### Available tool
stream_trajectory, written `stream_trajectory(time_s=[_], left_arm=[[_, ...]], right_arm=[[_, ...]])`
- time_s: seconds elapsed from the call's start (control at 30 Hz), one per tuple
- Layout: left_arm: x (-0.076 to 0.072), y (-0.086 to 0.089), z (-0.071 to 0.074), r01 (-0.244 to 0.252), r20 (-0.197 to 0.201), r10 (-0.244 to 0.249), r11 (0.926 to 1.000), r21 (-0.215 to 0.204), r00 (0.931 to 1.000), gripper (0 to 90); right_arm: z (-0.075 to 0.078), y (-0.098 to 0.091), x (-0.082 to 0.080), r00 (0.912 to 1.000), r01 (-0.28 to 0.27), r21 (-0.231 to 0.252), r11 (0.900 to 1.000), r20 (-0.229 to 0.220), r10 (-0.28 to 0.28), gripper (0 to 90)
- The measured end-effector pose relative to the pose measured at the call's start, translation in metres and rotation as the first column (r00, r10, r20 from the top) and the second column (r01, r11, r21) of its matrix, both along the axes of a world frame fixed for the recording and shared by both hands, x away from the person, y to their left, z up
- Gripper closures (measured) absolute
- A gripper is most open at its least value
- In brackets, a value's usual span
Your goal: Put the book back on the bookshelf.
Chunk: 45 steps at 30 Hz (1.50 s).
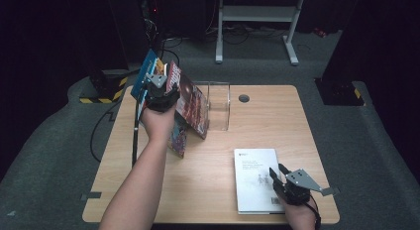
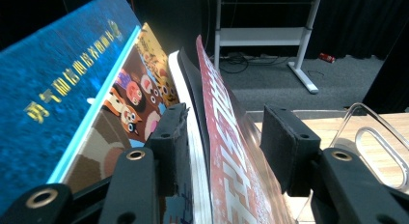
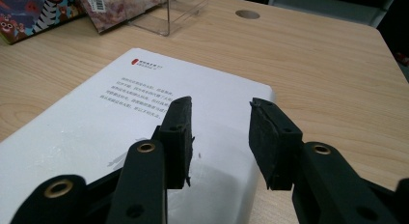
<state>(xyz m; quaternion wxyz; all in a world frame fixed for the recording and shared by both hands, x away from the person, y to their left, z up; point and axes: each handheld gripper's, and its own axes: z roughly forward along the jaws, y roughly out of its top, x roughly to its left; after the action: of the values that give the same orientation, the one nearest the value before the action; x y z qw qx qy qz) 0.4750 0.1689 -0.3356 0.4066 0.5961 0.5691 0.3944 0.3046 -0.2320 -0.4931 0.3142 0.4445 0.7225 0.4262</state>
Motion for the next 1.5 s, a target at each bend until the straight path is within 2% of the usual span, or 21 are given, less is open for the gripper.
stream_trajectory(time_s=[0.2,0.43,0.53,0.97,1.27,1.5], left_arm=[[-0.003,-0.002,0.001,0.007,0.017,-0.007,1.0000,0.002,0.9998,52.2],[-0.002,-0.001,0.001,0.000,0.014,0.000,1.0000,-0.001,0.9999,52.2],[-0.003,-0.001,0.001,-0.008,0.032,0.008,0.9999,0.011,0.9995,54.5],[-0.003,-0.010,0.001,0.027,0.022,-0.027,0.9996,0.010,0.9994,54.4],[-0.006,-0.012,-0.005,0.044,0.016,-0.044,0.9990,0.001,0.9989,54.2],[-0.013,-0.014,-0.008,0.080,0.021,-0.080,0.9967,-0.006,0.9965,51.3]], right_arm=[[0.000,0.002,0.000,1.0000,-0.003,-0.004,1.0000,-0.001,0.003,60.4],[0.000,0.001,0.000,1.0000,-0.001,-0.001,1.0000,-0.001,0.001,60.4],[0.000,0.001,0.000,1.0000,-0.001,-0.001,1.0000,-0.003,0.001,60.4],[0.000,0.000,0.000,1.0000,-0.001,-0.002,1.0000,0.001,0.001,60.4],[0.001,0.000,-0.001,1.0000,-0.007,-0.006,1.0000,0.004,0.007,60.8],[0.000,0.002,0.000,0.9999,-0.010,-0.005,0.9999,0.002,0.010,60.9]])
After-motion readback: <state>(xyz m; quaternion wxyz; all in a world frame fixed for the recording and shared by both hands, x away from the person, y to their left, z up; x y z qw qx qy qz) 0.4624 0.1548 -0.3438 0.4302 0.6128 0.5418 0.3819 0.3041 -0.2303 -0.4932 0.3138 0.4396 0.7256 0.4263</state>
